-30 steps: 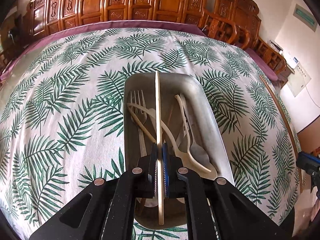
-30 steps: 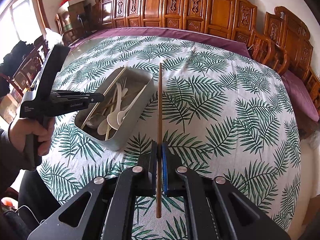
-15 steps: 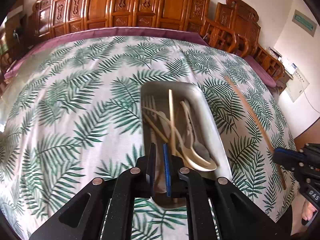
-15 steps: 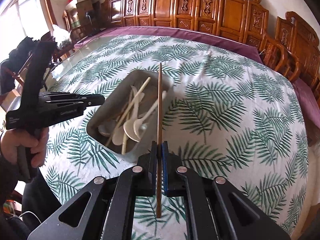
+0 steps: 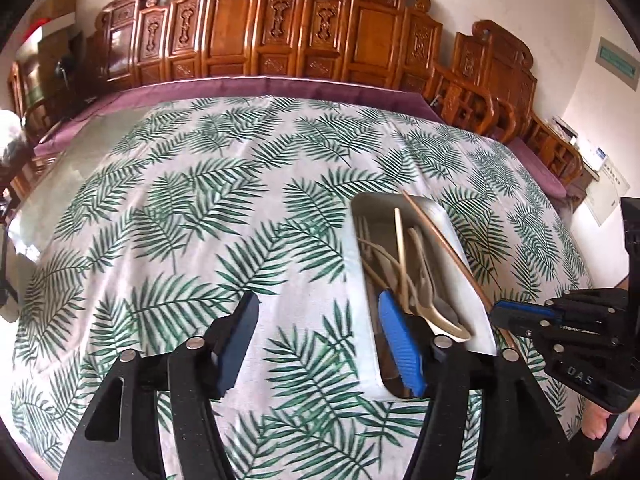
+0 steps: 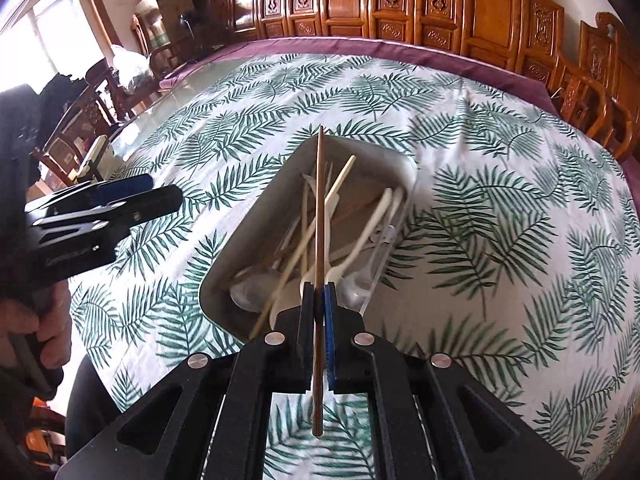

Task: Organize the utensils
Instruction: 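Lower both chopsticks into the tray and open both tools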

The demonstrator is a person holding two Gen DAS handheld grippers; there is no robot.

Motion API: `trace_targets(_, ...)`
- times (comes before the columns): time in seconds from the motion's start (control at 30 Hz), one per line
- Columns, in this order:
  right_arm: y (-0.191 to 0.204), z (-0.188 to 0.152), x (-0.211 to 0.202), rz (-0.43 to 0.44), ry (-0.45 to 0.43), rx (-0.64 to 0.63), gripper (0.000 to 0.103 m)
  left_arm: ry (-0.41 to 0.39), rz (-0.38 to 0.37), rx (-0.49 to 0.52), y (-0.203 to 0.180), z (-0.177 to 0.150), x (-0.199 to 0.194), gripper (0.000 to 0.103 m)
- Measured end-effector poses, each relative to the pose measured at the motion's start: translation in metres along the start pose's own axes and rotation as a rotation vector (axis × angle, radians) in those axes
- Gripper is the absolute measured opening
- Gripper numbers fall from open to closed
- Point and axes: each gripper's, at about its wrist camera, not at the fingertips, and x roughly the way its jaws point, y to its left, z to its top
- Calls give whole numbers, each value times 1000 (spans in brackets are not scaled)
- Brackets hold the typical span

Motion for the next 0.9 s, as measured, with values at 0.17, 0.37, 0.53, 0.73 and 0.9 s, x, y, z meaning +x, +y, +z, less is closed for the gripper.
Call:
trace_targets(0.17,4,7,15,-7,29,15,6,-9,22,-18,12,-3,-2,75)
trace_targets(0.37,1,13,26,-21,53,37,6,-6,19,-26,20,-6,-5,80)
trace_targets(0.53,-1,17,33,3,70,55,8,-18,24,-26,23,-7,-9,84)
trace_targets(0.73,-1,18,24,15,21,35,8,-24,28,-31,25,-7,-13,84)
trace_targets(0.9,-1,16,13,-3,-5,12,8,-35,14,-35,21,-6,-16,84)
